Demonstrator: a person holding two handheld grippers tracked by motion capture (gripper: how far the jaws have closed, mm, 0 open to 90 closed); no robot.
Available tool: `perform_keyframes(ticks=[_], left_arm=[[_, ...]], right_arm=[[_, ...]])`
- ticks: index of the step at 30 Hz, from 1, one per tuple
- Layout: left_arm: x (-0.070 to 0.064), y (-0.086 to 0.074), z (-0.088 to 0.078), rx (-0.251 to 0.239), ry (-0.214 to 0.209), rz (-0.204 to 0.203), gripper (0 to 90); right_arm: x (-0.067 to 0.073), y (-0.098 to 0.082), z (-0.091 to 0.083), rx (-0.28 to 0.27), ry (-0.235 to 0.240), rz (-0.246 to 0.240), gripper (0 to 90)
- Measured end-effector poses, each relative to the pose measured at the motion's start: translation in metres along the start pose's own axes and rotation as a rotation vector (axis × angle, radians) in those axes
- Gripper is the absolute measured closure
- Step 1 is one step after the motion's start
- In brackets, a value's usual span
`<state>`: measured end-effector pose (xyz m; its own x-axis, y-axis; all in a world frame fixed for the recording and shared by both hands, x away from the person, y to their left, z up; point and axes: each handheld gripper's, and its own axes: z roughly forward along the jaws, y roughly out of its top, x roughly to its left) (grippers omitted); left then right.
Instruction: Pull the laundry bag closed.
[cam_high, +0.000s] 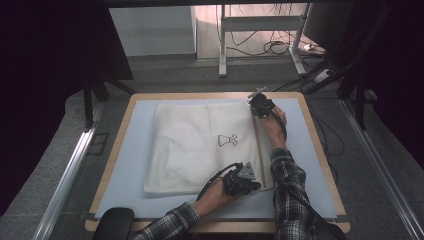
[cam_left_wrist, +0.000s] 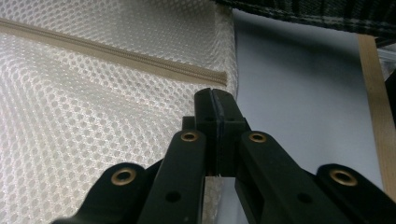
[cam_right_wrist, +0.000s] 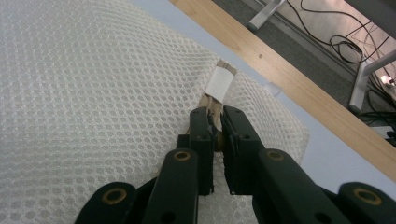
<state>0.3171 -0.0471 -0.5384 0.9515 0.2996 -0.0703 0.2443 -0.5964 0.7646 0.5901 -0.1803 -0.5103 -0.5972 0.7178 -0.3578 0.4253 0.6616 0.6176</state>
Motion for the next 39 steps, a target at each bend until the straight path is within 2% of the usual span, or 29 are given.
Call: perform_keyframes(ticks=[8, 10, 13, 18, 26, 29, 32, 35, 37, 39], left_arm=[[0.001, -0.001, 0.0, -0.003, -0.018, -0.016, 90.0], [0.001, -0.001, 0.0, -0.003, -0.02, -0.017, 90.0], [0.0, -0.001, -0.001, 0.001, -0.017, -0.01, 90.0], [0.0, -0.001, -0.001, 0.005, -0.013, -0.001, 90.0], [0.001, -0.001, -0.001, -0.004, -0.018, -0.011, 90.0], [0.0, -0.001, -0.001, -0.001, -0.008, -0.004, 89.3], [0.002, -0.001, -0.002, 0.0, -0.006, -0.012, 85.1], [0.003, -0.001, -0.002, -0.004, 0.002, -0.026, 78.6], [0.003, 0.0, -0.003, -0.005, 0.006, -0.026, 77.5], [0.001, 0.002, -0.003, -0.001, 0.037, -0.013, 70.3]], right_arm=[[0.002, 0.004, 0.004, 0.003, -0.023, -0.032, 81.1], [0.002, 0.005, 0.004, 0.002, -0.021, -0.027, 80.9], [0.004, 0.007, 0.006, -0.02, -0.06, -0.014, 79.7], [0.009, 0.009, 0.015, -0.008, -0.076, -0.009, 80.3], [0.011, 0.011, 0.012, 0.014, -0.062, 0.003, 79.7], [0.008, 0.008, 0.01, 0.016, -0.039, 0.035, 76.6], [0.007, 0.006, 0.007, 0.007, -0.022, 0.065, 72.8], [0.006, 0.004, 0.004, -0.005, -0.015, 0.078, 68.6], [0.006, 0.004, 0.002, -0.008, -0.013, 0.08, 67.0], [0.005, 0.003, -0.002, -0.022, -0.003, 0.09, 62.9]])
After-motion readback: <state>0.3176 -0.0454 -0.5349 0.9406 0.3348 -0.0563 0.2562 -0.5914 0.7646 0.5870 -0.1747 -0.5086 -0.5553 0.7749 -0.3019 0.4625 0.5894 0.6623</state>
